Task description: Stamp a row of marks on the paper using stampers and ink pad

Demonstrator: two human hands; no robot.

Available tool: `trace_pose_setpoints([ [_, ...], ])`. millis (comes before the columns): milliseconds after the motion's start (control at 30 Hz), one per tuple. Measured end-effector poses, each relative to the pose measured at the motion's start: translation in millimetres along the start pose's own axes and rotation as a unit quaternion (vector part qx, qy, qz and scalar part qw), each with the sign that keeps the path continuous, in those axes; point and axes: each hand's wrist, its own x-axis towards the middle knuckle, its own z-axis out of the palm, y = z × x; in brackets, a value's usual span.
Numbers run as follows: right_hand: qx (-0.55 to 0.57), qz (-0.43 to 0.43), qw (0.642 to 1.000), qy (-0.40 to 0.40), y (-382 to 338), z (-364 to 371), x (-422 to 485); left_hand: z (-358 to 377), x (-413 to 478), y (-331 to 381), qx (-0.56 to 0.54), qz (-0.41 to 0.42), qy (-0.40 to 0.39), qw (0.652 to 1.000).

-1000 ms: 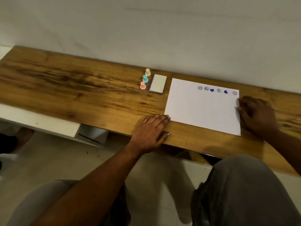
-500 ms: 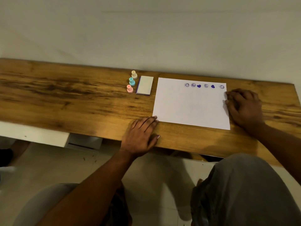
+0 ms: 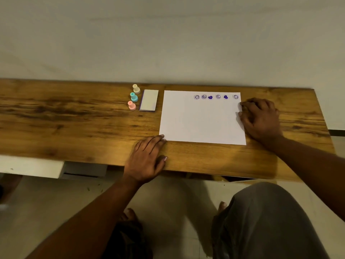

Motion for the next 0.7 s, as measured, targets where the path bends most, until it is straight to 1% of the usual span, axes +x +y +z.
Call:
trace_pose_setpoints([
  [267,-0.025,0.018,0.999,-0.015,3,4,2,2,2,0,-0.01,-0.017,-0.004,1.0],
  [433,-0.032,0.026,0.999,-0.027,-1,-1,0,1,5,0,-0.037,-0.012,-0.012,0.999],
  [533,-0.008,0.038,0.998,-0.05,-7,-9,1,-6,4,1,-0.054,-0.021,-0.025,0.998],
  [600,0.025,0.066,0.994,-0.078,-13,-21,3,-18,7,4,-0.064,-0.027,-0.042,0.997],
  [700,0.027,0.097,0.986,-0.13,-36,-57,8,-48,16,13,-0.029,-0.044,-0.079,0.995],
])
